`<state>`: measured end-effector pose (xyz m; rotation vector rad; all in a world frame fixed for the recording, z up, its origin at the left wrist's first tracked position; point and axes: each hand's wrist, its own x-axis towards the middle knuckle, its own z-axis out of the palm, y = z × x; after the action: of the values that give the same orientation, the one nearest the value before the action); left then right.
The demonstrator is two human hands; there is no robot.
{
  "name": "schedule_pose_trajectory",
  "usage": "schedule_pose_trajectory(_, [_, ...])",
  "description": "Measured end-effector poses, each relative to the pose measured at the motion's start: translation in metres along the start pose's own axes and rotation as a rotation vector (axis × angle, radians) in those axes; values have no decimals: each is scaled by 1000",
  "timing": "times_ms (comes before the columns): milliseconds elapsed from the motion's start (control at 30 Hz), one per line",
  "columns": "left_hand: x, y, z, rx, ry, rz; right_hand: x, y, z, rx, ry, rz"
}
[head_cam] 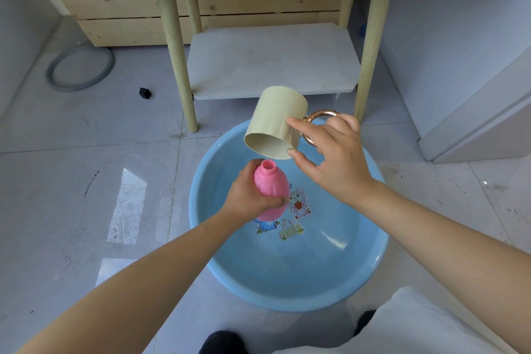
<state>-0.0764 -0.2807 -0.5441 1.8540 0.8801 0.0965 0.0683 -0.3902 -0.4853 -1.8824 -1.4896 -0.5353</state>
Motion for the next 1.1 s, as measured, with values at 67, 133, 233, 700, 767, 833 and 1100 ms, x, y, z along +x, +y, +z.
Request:
schedule_pose_trajectory(67, [0, 0, -1, -4, 2, -4, 0, -1, 0, 76, 3, 125])
schedule_pose_trajectory(133, [0, 0, -2, -7, 6, -12, -1, 0, 1, 128, -3, 280])
schedule_pose_trajectory(233, [-1, -1, -4, -20, 6, -21, -7, 7, 4, 159, -36, 463])
schedule_pose_trajectory(700, [-2, 0, -11, -21, 20, -46, -44, 48, 11, -370, -331, -10])
schedule_pose_trajectory(767, [-2, 0, -12, -18, 20, -48, -46, 50, 10, -322, -315, 67])
schedule_pose_trajectory(833, [-3, 2, -12, -16, 21, -46, -45, 48, 10, -228, -305, 228])
schedule_pose_trajectory(1100, [-2, 26, -29, -38, 92, -19, -21, 36, -2, 358, -391, 1074])
